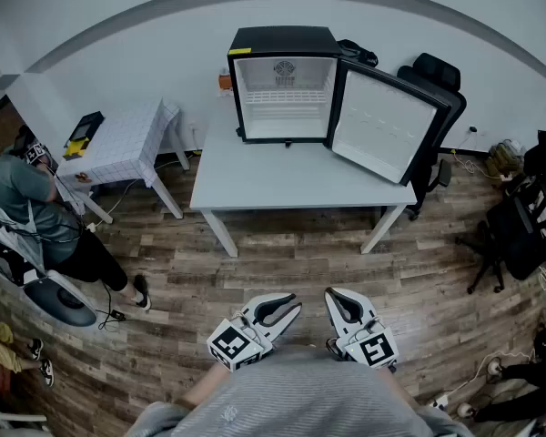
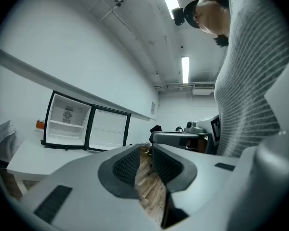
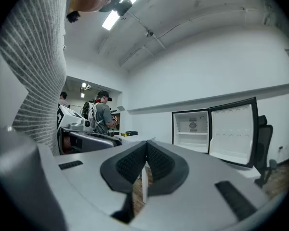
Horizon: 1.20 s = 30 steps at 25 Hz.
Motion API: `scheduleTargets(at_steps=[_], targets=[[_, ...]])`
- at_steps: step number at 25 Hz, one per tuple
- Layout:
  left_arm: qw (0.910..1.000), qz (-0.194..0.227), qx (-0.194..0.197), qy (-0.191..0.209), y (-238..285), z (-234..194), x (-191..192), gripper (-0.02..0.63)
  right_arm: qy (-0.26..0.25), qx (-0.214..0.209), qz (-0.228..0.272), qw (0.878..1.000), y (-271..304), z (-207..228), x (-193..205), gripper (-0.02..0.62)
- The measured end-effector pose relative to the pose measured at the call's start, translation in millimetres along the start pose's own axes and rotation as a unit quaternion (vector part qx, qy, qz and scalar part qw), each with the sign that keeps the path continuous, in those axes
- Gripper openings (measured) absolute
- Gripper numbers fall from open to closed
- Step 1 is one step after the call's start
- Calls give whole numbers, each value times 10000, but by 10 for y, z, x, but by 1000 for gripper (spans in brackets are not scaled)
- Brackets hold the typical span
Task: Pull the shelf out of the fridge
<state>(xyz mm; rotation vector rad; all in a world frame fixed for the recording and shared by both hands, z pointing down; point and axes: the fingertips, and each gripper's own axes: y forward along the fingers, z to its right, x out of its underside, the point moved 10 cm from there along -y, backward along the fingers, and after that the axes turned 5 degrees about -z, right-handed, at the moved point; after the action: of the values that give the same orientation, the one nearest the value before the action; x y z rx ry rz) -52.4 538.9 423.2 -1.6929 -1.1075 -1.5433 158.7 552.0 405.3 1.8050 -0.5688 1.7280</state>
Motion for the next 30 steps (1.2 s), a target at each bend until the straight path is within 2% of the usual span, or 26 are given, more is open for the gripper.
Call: scheduleTargets(at_steps=[9, 16, 30], targets=[[10000, -24, 42, -1, 18, -4, 8, 87, 14, 66, -8, 10000, -4, 24, 8, 12], [10000, -41, 82, 8, 57, 11, -3, 87, 190, -45, 326, 9993, -11, 35, 1, 14], [9999, -102, -19, -77, 211, 60, 56, 87, 138, 76, 276, 9995, -103, 251, 55, 14]])
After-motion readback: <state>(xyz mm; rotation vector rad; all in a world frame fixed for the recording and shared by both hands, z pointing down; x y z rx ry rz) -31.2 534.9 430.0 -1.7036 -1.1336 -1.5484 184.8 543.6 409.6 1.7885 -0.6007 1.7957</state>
